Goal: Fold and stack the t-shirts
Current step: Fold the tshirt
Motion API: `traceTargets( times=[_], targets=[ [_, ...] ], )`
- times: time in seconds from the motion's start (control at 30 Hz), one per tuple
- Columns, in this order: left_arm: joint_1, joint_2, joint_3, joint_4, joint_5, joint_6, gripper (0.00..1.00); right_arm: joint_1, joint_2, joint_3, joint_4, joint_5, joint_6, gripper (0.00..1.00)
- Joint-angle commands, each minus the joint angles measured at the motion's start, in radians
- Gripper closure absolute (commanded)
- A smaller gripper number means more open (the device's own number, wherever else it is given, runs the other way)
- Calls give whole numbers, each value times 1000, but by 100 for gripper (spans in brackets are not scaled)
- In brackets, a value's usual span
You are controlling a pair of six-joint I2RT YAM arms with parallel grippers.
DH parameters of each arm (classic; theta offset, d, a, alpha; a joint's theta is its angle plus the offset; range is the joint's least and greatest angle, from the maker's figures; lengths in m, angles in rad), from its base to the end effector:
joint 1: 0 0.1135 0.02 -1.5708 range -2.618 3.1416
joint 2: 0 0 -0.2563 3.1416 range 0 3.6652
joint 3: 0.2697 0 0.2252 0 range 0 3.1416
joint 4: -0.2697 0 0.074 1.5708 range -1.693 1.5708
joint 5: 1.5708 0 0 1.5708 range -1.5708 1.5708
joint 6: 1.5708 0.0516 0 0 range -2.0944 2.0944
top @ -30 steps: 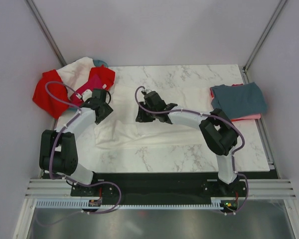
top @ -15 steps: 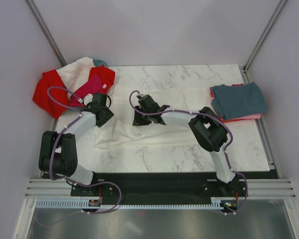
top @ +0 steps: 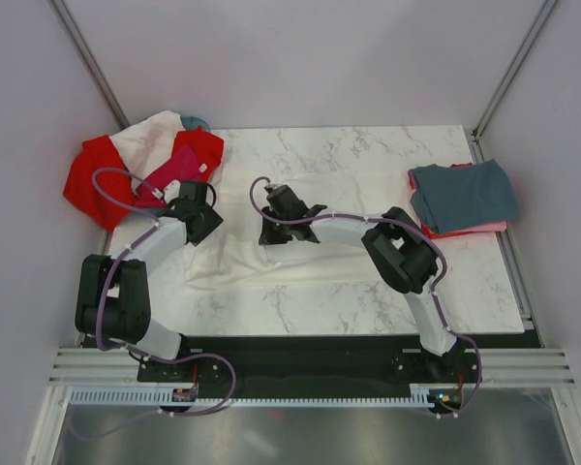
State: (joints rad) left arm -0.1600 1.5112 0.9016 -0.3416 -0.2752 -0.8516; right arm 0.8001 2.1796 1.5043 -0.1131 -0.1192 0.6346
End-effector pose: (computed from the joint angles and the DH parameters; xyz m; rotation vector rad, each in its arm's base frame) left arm 0.2874 -0.0322 0.1936 -0.9404 2.2871 -0.0839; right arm 0.3173 0.3356 0.1461 -0.2692 2.4980 0.7940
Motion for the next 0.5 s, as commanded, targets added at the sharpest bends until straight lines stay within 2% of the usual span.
traceTargets(
  times=[0.0,0.2,0.3,0.47],
  targets=[
    [2,-5,-1,30,11,3,39,5,13,19,18,6,14,82],
    [1,6,-3,36,15,25,41,4,-29,5,23,45,23,99],
    [2,26,2,35,21,31,44,5,-50,-13,36,67,39,100],
    [1,76,22,33,36,25,57,5,-63,-27,52,67,46,100]
  ],
)
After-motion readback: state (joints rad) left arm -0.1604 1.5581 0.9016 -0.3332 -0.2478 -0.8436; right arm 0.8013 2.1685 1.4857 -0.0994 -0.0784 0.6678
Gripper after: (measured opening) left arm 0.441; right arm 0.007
